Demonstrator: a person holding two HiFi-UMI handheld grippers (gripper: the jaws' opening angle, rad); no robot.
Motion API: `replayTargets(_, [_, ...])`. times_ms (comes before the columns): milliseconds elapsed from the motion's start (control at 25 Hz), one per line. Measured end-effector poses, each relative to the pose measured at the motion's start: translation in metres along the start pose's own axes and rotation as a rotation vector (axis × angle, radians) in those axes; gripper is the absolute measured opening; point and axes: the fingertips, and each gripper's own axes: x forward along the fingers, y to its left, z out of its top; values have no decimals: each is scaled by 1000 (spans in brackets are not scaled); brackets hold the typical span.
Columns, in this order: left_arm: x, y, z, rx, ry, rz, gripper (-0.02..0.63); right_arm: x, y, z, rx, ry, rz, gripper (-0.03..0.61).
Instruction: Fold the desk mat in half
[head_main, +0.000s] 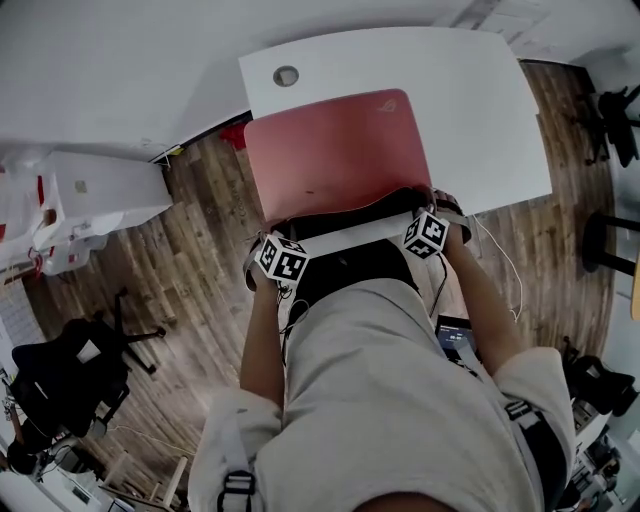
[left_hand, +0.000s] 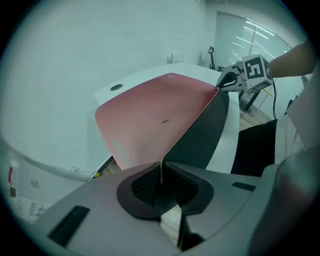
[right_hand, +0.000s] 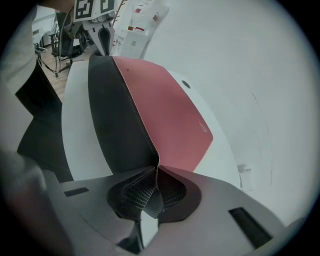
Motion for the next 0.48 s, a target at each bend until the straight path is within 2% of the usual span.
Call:
replayTargets(160, [0, -4, -5, -16, -2, -32, 38, -3, 5, -1, 15, 3, 17, 49])
replayTargets(480, [-1, -4, -5, 13, 39, -63, 38, -1, -1, 7, -54, -13, 82, 49])
